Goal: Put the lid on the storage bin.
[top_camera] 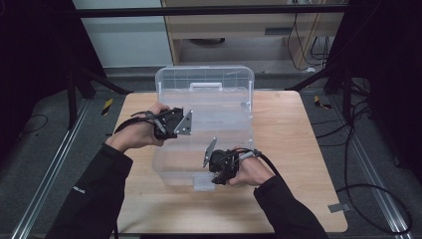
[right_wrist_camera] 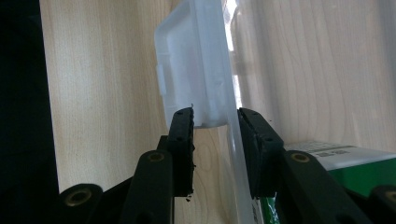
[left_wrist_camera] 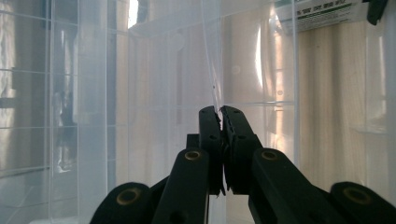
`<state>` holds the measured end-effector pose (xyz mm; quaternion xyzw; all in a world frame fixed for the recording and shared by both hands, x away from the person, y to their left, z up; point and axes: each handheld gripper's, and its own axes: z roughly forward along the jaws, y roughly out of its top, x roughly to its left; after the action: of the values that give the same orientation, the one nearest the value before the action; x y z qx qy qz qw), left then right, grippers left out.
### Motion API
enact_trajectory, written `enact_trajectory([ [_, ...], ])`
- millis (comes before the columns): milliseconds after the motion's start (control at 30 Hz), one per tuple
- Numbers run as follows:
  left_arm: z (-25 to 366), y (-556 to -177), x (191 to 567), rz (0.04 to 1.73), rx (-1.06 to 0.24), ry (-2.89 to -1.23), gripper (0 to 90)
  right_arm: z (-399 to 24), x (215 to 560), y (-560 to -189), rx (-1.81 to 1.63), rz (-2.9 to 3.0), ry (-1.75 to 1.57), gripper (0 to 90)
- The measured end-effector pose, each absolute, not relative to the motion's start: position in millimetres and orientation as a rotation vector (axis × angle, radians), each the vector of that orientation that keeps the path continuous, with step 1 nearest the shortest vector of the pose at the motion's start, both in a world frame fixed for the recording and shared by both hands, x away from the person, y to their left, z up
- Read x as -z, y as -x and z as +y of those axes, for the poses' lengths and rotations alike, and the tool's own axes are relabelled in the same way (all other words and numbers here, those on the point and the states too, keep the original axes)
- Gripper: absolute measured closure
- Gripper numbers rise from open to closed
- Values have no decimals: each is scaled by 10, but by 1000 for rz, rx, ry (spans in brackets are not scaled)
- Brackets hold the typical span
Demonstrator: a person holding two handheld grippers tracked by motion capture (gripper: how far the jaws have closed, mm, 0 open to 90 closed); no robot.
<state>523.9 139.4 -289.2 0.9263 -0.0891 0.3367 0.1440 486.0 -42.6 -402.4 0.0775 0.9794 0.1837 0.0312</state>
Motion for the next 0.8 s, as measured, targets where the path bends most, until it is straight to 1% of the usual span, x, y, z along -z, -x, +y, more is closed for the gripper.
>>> enact_trajectory([
  [800,1404,-5112,2947,-251,-890,-2702,867,-481,4037,-4832,-647,2983,-239,664],
])
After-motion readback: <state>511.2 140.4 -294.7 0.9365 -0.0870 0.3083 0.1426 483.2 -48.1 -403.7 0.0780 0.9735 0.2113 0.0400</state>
